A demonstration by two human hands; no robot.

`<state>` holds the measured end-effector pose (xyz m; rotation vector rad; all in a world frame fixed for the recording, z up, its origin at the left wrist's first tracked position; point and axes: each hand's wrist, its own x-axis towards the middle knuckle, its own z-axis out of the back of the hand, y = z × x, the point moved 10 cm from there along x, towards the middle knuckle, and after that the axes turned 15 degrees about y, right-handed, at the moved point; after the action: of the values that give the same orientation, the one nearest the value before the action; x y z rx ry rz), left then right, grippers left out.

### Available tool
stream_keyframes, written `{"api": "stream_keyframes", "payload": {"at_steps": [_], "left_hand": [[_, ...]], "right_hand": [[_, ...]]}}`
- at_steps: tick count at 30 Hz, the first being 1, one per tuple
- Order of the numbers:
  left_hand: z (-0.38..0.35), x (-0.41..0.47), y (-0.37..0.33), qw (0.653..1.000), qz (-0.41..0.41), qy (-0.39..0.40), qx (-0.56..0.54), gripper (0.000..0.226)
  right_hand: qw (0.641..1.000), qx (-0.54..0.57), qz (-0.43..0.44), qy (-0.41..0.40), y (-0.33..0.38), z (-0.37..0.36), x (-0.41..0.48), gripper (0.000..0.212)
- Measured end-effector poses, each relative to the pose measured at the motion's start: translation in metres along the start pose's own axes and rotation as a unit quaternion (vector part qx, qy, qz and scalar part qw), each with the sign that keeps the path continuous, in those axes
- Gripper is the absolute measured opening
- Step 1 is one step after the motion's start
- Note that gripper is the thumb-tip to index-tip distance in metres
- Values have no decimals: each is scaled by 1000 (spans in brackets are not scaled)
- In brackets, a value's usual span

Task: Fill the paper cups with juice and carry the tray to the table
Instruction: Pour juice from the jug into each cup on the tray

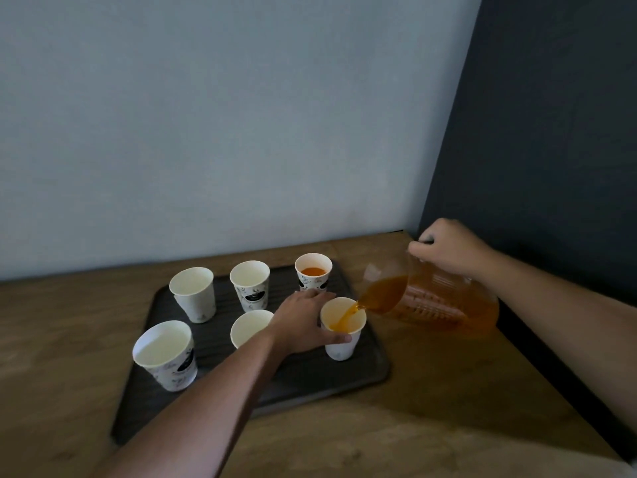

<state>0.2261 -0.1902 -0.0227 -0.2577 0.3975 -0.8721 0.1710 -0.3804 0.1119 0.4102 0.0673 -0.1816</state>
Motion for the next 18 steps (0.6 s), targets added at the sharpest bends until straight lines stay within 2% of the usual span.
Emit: {"api": "stream_keyframes", "payload": {"at_steps": [18], "left_hand": [[-5,4,6,1000,5,-1,-12,85]], "right_hand": [[1000,-14,12,-1,3,0,1,51]]}}
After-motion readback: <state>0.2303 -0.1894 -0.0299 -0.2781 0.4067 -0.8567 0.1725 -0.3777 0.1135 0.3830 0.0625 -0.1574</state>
